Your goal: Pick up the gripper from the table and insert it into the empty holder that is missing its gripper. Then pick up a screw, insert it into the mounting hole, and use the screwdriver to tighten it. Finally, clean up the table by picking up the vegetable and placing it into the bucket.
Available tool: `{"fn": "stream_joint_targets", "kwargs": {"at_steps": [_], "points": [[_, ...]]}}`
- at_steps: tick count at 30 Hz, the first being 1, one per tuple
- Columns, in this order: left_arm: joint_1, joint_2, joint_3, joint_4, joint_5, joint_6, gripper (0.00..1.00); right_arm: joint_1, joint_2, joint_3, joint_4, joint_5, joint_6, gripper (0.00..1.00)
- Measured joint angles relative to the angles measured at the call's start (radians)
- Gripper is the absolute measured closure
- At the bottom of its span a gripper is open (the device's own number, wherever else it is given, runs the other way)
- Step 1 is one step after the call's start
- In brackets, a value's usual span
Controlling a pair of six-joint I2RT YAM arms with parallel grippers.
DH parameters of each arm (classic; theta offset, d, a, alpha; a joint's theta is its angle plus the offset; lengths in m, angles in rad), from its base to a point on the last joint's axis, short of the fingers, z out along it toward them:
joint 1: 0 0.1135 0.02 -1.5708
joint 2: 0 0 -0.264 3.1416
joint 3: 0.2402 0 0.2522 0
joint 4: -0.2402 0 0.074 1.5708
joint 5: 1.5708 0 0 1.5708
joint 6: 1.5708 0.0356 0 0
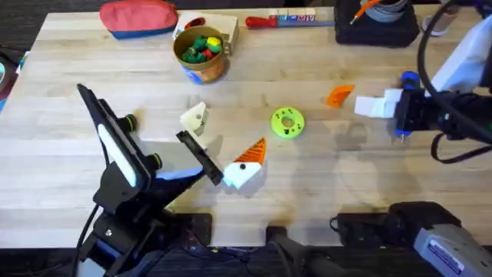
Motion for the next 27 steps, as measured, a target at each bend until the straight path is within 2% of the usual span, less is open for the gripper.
{"fn": "stream_joint_targets", "kwargs": {"at_steps": [6,11,14,18,27], "points": [[0.000,0.000,0.000,0.000,0.000,0.000,0.067,0.000,0.010,0.005,0.071,-0.099,-0.042,0.010],[0.000,0.000,0.000,0.000,0.000,0.000,0.067,0.018,0.172,0.125,-0.054,-0.133,-0.149,0.010],[0.000,0.000,0.000,0.000,0.000,0.000,0.067,0.036,0.319,0.255,-0.136,-0.107,-0.214,0.010],[0.000,0.000,0.000,0.000,0.000,0.000,0.067,0.046,0.483,0.388,-0.142,-0.038,-0.277,0.010],[0.000,0.000,0.000,0.000,0.000,0.000,0.067,0.053,0.633,0.406,-0.089,0.007,-0.569,0.011]]}}
